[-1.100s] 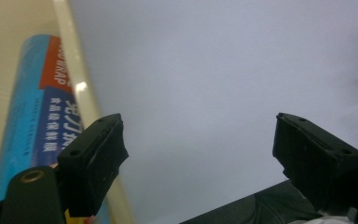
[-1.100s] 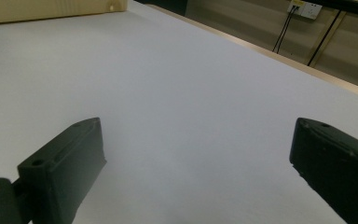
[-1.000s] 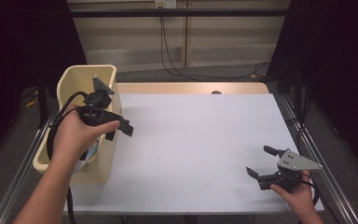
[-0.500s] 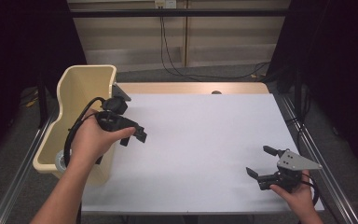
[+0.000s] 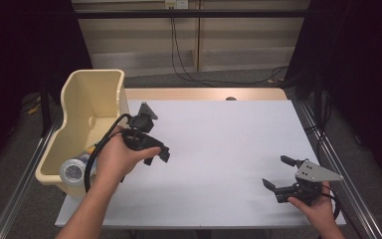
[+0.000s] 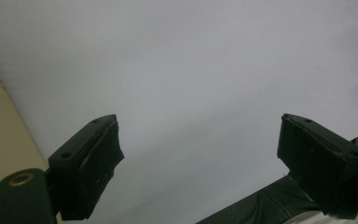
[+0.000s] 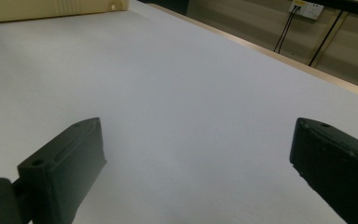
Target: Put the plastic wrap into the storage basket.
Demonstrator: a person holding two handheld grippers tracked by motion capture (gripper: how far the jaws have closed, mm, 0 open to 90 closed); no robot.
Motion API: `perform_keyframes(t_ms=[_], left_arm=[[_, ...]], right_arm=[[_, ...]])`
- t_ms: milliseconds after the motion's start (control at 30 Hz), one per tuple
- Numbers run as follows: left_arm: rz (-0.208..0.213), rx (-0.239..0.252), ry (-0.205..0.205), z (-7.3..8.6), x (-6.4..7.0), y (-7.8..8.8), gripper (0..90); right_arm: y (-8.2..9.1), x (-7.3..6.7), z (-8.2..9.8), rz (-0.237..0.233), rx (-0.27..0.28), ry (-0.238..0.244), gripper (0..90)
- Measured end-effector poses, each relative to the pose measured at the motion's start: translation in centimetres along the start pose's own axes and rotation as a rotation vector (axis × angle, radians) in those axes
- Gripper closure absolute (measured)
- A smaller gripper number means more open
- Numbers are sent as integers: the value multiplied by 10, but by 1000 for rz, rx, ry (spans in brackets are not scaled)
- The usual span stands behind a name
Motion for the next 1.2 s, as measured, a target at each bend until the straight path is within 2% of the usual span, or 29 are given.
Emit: perform_keyframes(t_ms=[67, 167, 367, 767, 900, 933, 1033, 1067, 1167, 1200], left_arm=[[34, 6, 13, -1, 3, -3, 149], [34, 16, 11, -2, 7, -13, 156], [43, 0, -5, -1, 16, -30, 140], [42, 7, -8, 7, 18, -59, 135], [25, 42, -12, 9, 17, -70, 138], [25, 58, -24, 10, 17, -72, 138], [43, 99, -20, 12, 17, -79, 148], [48, 109, -8, 13, 17, -82, 160], [42, 142, -21, 17, 15, -89, 174], [46, 152, -15, 19, 15, -91, 185]], right_arm=[[0, 0, 0, 0, 0, -2, 26], [0, 0, 0, -1, 3, -4, 26], [0, 0, 0, -2, 4, -5, 25], [0, 0, 0, -2, 0, 5, 26], [0, 0, 0, -2, 0, 5, 26], [0, 0, 0, -1, 1, 4, 25], [0, 0, -1, 0, 4, 1, 25], [0, 0, 0, -2, 2, 2, 26], [0, 0, 0, -3, 1, 3, 26], [0, 0, 0, -4, 2, 5, 26]])
Point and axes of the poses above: each handheld gripper's, and its own axes: y roughly backward along the jaws, z roughly out of its underside, x roughly to its right, the point moved 7 cm from there along -y, roughly forward along the jaws, and after that the axes turned 2 degrees about -z, right-handed, at the moved point
